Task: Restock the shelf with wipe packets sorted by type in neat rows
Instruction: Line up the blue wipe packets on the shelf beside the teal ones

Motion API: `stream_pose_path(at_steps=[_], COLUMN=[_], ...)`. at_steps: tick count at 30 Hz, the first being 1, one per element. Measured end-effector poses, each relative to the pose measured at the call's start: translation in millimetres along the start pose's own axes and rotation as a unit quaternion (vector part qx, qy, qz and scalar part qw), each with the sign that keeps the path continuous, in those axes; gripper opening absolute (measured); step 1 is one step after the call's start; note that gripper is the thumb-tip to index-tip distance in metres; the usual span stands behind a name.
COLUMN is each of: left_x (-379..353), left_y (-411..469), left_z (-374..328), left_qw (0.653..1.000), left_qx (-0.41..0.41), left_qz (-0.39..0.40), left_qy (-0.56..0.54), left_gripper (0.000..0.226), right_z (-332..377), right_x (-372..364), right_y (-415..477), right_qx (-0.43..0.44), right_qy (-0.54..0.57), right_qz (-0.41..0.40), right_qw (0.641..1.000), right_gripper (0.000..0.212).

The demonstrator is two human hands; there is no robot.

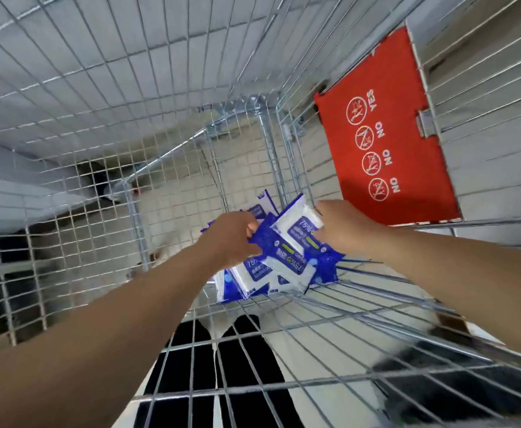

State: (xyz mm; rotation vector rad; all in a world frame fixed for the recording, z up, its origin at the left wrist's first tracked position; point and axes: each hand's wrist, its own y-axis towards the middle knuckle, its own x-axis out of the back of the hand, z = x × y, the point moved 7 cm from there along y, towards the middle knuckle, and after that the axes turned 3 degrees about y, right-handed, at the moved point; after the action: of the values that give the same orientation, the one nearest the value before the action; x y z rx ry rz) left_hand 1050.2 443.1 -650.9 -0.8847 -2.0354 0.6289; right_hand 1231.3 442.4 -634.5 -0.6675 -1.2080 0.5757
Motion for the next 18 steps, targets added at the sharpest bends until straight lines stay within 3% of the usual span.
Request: stream_pose_path(at_steps=[3, 8, 15, 18], left_x=[-7.4, 1.3, 7.6, 9.6], left_y=[2.3, 8.0, -1.1, -2.8], left_z=[-2.5, 7.3, 20.6, 26.3], left_qw=[1.0, 0.996, 0.96, 0.894], left_qx=[0.002, 0.031, 0.055, 0.09], left_qz=[-0.008, -0.078, -0.11, -0.105], left_qy=[0.01, -0.014, -0.251, -0.427], left_gripper=[0.039, 0.034, 0.019, 0.03], right_z=[-8.4, -7.5, 10.0, 12.3], right_x=[12.0, -3.4, -22.6, -18.2], right_y=[2.1, -5.1, -7.5, -5.0], right_qx=[-0.032, -0.049, -0.062, -0.075], right_qy=[0.007, 0.093, 0.239, 0.309], right_qz=[-0.02, 0.043, 0.052, 0.044], right_qw=[0.999, 0.994, 0.968, 0.947], right_gripper=[0.015, 0.013, 0.008, 0.004])
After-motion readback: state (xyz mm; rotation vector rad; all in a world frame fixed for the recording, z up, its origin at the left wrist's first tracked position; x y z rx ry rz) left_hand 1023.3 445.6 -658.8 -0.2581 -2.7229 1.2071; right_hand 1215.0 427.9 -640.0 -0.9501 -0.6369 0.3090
